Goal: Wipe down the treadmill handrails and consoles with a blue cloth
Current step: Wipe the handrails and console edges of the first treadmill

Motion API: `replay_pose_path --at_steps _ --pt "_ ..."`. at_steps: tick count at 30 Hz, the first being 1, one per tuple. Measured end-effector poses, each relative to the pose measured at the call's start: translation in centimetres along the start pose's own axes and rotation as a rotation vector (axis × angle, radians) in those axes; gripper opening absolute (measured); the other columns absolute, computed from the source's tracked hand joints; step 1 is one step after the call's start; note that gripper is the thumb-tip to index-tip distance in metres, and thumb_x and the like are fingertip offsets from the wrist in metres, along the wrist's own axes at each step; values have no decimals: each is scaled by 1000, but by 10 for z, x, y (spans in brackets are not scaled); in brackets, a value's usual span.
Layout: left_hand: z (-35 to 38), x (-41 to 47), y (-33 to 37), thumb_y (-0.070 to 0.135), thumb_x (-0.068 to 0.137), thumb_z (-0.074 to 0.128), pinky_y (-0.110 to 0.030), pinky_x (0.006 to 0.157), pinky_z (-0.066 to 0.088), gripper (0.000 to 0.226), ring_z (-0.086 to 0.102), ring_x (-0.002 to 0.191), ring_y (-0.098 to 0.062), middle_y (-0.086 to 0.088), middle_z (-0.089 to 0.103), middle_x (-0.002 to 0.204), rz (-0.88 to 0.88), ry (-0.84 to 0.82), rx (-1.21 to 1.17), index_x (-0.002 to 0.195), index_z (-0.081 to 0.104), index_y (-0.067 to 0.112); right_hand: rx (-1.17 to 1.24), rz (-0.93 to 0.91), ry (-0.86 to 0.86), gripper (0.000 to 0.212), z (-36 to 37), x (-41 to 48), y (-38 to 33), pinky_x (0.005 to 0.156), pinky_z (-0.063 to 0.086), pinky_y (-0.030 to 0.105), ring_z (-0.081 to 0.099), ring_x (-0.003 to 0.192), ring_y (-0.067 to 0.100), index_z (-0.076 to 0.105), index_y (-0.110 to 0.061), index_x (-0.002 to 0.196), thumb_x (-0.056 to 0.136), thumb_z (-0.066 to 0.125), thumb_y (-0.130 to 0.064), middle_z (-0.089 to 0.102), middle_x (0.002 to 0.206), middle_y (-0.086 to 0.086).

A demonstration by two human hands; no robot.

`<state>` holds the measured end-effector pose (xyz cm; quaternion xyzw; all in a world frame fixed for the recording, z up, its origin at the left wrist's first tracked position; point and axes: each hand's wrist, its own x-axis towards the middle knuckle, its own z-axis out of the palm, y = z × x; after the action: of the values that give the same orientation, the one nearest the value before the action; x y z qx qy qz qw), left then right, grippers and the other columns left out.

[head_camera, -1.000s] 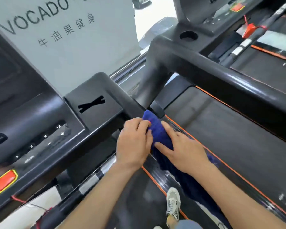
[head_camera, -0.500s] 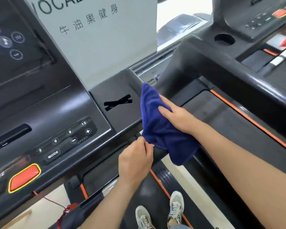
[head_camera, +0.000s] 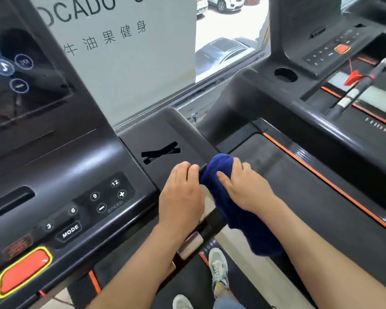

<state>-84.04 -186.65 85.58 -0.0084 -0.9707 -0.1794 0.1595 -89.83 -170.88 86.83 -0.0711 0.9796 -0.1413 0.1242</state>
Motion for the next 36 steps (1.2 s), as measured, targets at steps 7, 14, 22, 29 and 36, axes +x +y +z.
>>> replay_pose_path --at_steps 7,14,22,29,36 --pt "4 27 -16 8 78 43 -31 74 45 15 52 78 -25 -5 56 84 -17 34 103 83 57 9 146 -70 -92 61 -3 112 -61 92 42 46 53 114 40 31 -12 139 98 27 -57 51 131 18" --pt "14 50 -11 -3 60 63 -38 59 41 25 42 71 -26 -6 47 79 -146 26 137 78 51 12 382 -323 -196 54 -6 216 -117 110 31 39 38 135 30 25 -26 152 101 34 -44 39 149 13" --pt "19 46 -11 7 77 53 -44 97 45 44 51 116 -29 -13 55 125 -142 106 44 121 50 12 359 -293 -159 43 -21 105 2 94 46 40 61 109 26 46 -37 140 98 44 -24 66 123 6" --pt "22 47 -10 11 81 46 -46 98 45 35 51 113 -30 -14 59 118 -174 80 44 114 58 7 197 -223 -74 62 -7 160 -93 87 46 45 56 111 38 28 -20 141 94 38 -58 53 131 14" --pt "21 46 -11 3 77 51 -43 96 46 23 55 104 -30 -12 60 107 -150 130 10 99 59 7 60 -565 -93 39 -7 215 -128 97 39 41 40 130 33 55 -21 126 102 33 -41 48 138 4"
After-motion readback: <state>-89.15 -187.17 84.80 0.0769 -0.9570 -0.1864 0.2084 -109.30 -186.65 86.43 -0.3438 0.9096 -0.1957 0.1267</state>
